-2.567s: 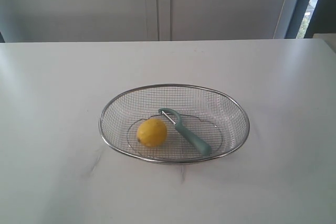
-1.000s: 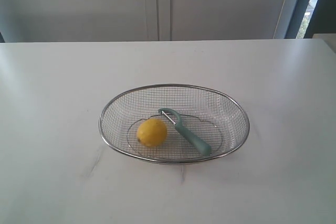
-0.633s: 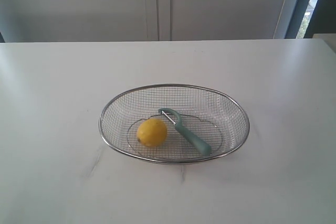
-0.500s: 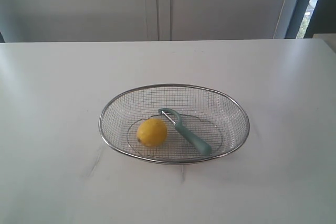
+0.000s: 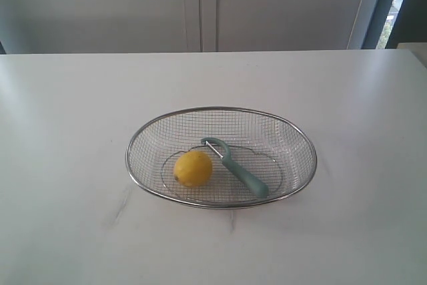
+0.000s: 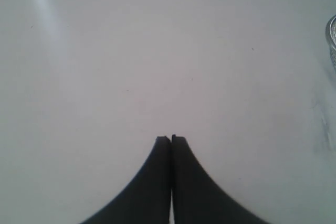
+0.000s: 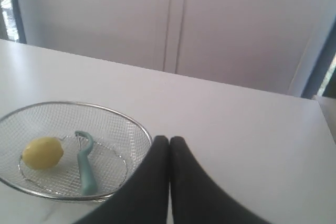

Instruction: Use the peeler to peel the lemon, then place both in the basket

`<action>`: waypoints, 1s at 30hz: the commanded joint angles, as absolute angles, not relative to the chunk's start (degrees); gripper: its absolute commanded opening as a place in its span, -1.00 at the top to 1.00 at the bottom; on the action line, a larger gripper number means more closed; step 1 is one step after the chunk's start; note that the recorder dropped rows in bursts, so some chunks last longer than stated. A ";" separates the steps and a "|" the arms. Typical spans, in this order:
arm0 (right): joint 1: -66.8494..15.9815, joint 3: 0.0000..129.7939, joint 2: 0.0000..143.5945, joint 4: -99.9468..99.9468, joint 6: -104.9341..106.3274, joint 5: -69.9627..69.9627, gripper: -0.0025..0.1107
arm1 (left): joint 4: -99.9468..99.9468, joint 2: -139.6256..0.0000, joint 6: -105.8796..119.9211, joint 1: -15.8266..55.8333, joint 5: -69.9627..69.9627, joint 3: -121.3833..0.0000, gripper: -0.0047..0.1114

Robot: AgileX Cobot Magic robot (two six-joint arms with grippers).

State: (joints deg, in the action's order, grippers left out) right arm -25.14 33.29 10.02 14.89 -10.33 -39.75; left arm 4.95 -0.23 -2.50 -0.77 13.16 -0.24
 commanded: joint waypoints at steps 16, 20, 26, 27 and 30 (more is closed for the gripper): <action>-6.71 3.26 4.72 14.57 -18.35 -2.68 0.96 | 5.32 0.00 -2.71 -1.00 13.38 0.00 0.92; -6.71 0.00 0.96 14.57 -18.23 -3.06 0.96 | 5.32 0.00 -2.71 -1.00 13.38 0.00 0.92; -4.98 0.00 0.00 14.57 -18.06 -13.78 0.96 | 5.32 0.00 -2.71 -1.00 13.31 0.00 0.92; -4.05 0.00 0.00 14.57 -18.06 -14.60 0.96 | 5.32 0.00 -2.71 -1.00 13.31 0.00 0.92; -0.10 0.00 0.00 14.57 -18.06 -17.04 0.96 | 5.32 0.00 -2.71 -1.00 13.31 0.00 0.92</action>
